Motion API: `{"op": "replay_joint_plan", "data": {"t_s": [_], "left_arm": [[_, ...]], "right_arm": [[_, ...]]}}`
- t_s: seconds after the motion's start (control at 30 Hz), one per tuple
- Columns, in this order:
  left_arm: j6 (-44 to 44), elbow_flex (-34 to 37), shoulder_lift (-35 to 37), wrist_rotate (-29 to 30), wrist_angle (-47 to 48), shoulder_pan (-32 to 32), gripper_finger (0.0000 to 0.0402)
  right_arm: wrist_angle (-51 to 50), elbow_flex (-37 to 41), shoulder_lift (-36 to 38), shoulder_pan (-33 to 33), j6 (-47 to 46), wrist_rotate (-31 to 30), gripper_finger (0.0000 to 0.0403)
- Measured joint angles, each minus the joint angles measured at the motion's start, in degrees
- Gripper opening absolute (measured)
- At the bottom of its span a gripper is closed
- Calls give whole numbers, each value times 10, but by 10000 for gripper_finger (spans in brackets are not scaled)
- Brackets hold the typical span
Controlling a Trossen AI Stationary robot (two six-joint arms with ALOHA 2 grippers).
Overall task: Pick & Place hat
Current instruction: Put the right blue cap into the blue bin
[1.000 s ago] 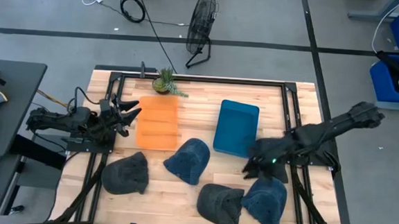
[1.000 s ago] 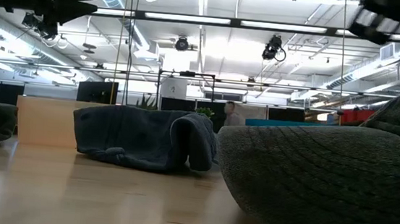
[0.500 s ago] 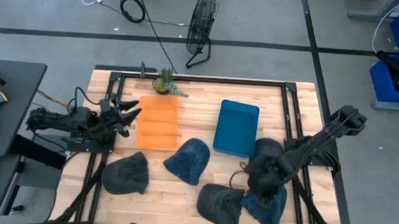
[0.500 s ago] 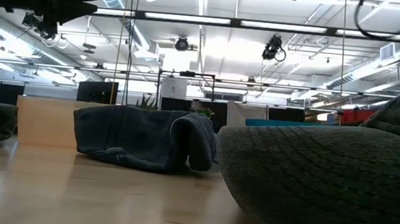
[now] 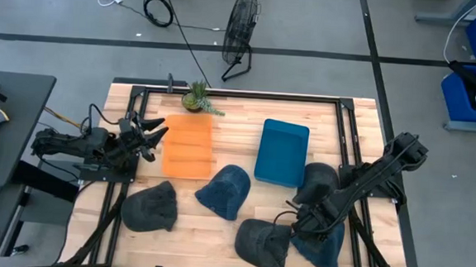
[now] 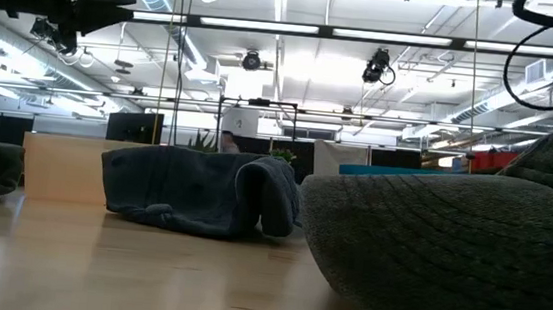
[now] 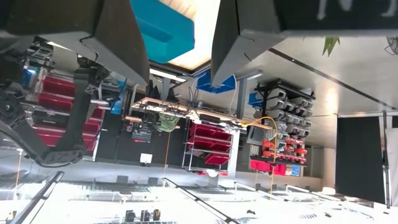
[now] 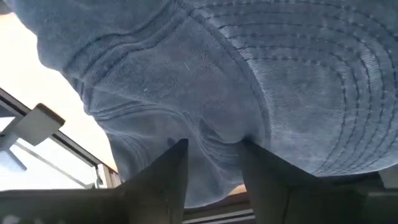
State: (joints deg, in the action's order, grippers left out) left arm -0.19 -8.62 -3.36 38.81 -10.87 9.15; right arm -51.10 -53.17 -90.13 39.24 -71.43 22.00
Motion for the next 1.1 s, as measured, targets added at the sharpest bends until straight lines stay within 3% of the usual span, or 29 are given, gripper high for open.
{"op": "replay_joint_plan", "data": {"t_s": [0.1,0.33,0.4,0.57,0.77,1.1], "left_arm": [[0,0,0,0,0,0,177],[0,0,0,0,0,0,177],[-1,0,0,0,0,0,177],[-2,0,0,0,0,0,177],[-1,0,0,0,1,0,177],[-6,0,0,-1,2,0,177]], "right_arm": [[9,-5,8,0,28,-8,151],[-35,-34,18,0,135,-147,151],[-50,-34,18,-1,154,-162,151],[-62,-34,11,0,188,-153,151],[8,-23,2,-1,181,-106,151],[-80,-49,24,-12,173,-57,151]]}}
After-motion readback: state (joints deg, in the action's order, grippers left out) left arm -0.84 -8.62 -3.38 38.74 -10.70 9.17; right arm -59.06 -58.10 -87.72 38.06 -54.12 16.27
